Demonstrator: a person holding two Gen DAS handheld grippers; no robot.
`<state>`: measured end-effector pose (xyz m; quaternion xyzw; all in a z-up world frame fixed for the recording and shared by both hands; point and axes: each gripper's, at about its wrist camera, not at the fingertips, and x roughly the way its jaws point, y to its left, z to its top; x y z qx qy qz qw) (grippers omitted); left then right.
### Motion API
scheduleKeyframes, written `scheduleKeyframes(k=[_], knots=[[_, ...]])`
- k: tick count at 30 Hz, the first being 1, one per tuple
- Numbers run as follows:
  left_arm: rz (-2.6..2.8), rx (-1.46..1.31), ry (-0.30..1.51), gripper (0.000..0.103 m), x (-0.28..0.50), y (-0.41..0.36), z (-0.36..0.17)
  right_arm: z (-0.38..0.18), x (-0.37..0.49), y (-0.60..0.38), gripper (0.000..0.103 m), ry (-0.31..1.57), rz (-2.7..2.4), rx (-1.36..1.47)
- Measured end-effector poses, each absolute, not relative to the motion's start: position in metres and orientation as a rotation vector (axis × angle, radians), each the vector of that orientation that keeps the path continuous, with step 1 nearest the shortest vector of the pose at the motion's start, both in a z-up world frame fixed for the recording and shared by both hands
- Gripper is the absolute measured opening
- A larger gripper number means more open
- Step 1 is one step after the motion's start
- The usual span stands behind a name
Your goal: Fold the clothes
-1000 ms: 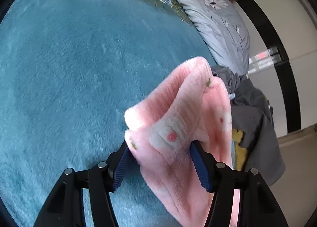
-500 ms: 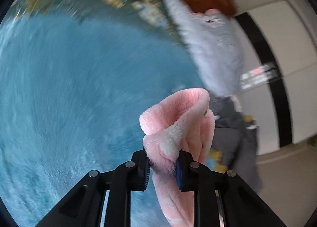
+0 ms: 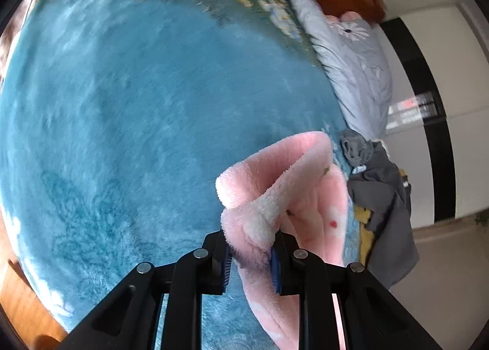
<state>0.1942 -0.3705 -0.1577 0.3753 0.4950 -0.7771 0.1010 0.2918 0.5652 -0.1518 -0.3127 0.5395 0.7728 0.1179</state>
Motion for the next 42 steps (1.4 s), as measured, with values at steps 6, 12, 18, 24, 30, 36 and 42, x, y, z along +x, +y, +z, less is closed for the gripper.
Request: scheduleKeyframes(k=[6, 12, 18, 24, 30, 36, 42], knots=[[-2.308, 1.222, 1.383, 0.026, 0.198, -0.367, -0.152, -0.143, 0.288, 0.562, 0.016, 1.488, 2.310, -0.971], [-2.290, 1.320, 1.368, 0.031, 0.223, -0.376, -0.148, -0.150, 0.311, 0.567, 0.020, 1.501, 2.304, -0.990], [-2.279, 1.168, 1.226, 0.045, 0.244, -0.402, -0.103, -0.142, 0.337, 0.577, 0.024, 1.440, 2.289, -0.955], [-2.445, 1.237, 1.106, 0.049, 0.237, -0.349, -0.079, -0.120, 0.365, 0.572, 0.024, 1.440, 2.358, -0.832], [-2.704, 1.373, 0.845, 0.052, 0.201, -0.233, -0.081, -0.112, 0.335, 0.546, 0.026, 1.431, 2.493, -0.899], [-2.678, 1.374, 0.856, 0.052, 0.202, -0.194, -0.112, -0.144, 0.318, 0.546, 0.026, 1.504, 2.401, -0.972], [-2.606, 1.377, 0.971, 0.053, 0.216, -0.188, -0.140, -0.158, 0.314, 0.557, 0.036, 1.646, 2.362, -0.862]])
